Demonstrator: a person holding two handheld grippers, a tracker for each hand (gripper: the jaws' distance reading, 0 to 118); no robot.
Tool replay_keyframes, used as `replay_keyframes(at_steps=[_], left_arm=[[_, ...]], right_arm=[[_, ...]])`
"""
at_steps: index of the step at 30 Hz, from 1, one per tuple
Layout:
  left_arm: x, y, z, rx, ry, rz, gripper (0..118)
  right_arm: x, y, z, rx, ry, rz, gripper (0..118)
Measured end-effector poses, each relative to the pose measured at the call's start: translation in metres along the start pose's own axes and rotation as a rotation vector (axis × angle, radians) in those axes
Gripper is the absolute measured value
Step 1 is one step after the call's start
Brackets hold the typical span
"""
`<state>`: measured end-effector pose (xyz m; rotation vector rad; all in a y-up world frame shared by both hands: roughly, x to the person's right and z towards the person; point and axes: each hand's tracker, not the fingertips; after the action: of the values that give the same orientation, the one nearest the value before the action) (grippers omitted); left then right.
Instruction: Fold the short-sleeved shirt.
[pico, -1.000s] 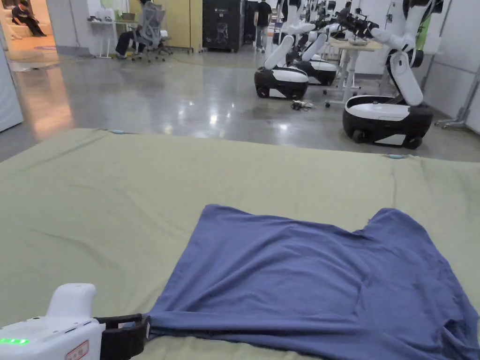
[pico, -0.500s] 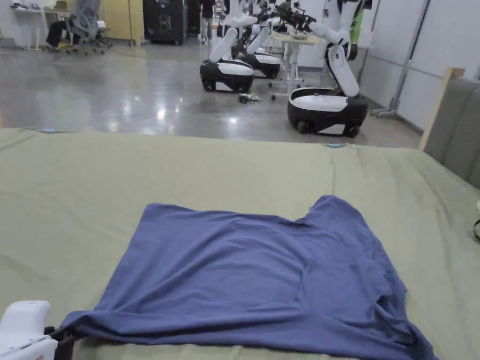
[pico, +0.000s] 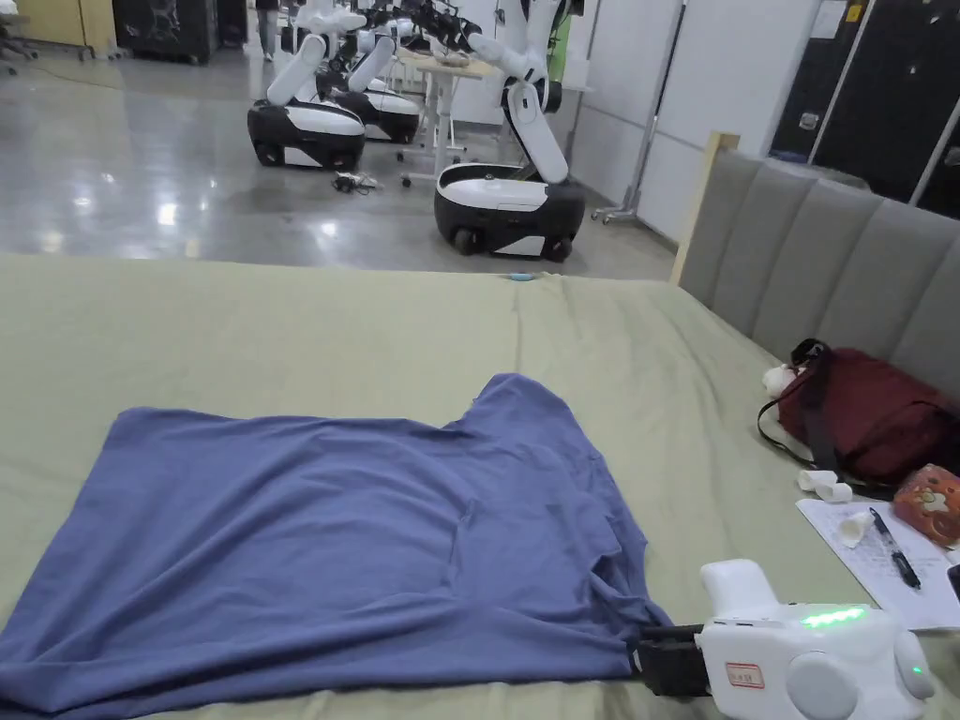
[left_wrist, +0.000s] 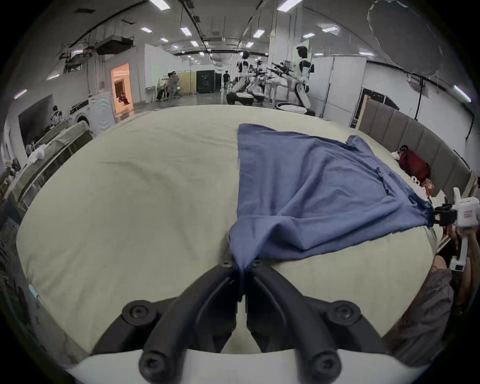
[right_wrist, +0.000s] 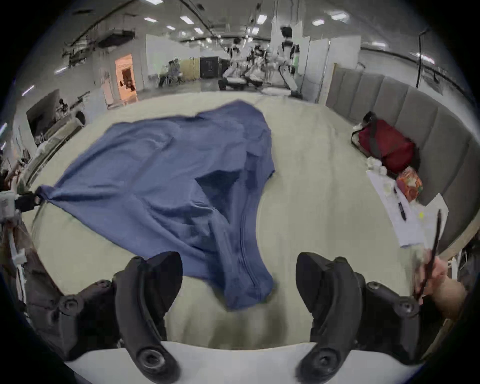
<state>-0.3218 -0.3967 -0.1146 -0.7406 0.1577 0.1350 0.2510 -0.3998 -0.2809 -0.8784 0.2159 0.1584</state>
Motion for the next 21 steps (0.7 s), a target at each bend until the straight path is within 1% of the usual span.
replay_keyframes(at_steps=[1,2,3,4,5,6,7,9,12,15,17,19,21], left_arm=[[0.002,-0.001,0.001,-0.003,-0.009,0.008,1],[-0.004,0.000,-0.001,-0.004,-0.014,0.012,1],[-0.005,0.001,-0.001,-0.006,-0.016,0.014,1],[-0.003,0.000,-0.001,-0.008,-0.016,0.016,1],[-0.002,0.000,-0.001,-0.008,-0.015,0.016,1],[-0.004,0.000,-0.001,-0.007,-0.015,0.015,1],[-0.005,0.002,-0.001,-0.005,-0.017,0.018,1],[-0.005,0.005,0.002,0.008,-0.030,0.040,1],[-0.012,0.021,0.006,0.059,-0.044,0.080,1],[-0.017,0.054,0.002,0.080,-0.050,0.101,1],[-0.018,0.078,-0.002,0.120,-0.052,0.101,1],[-0.019,0.102,-0.012,0.134,-0.051,0.096,1],[-0.019,0.126,-0.026,0.135,-0.060,0.093,1]], right_arm=[[0.001,0.000,-0.006,0.009,0.009,-0.004,59],[0.000,-0.001,-0.009,0.011,0.015,-0.009,25],[-0.001,-0.001,-0.010,0.013,0.025,-0.013,8],[-0.003,-0.002,-0.008,0.008,0.053,-0.019,8],[-0.008,-0.002,-0.004,0.015,0.043,0.006,8],[-0.012,-0.001,0.000,0.029,-0.005,0.046,8],[-0.014,-0.001,0.005,0.039,0.011,0.052,8],[-0.012,0.000,0.018,0.080,0.037,0.037,8],[-0.004,0.015,0.039,0.193,0.069,-0.006,7],[0.007,0.045,0.045,0.221,0.086,-0.040,7],[0.012,0.067,0.041,0.256,0.052,-0.028,8],[0.016,0.086,0.032,0.257,0.023,-0.019,8],[0.020,0.105,0.018,0.251,0.022,-0.027,8]])
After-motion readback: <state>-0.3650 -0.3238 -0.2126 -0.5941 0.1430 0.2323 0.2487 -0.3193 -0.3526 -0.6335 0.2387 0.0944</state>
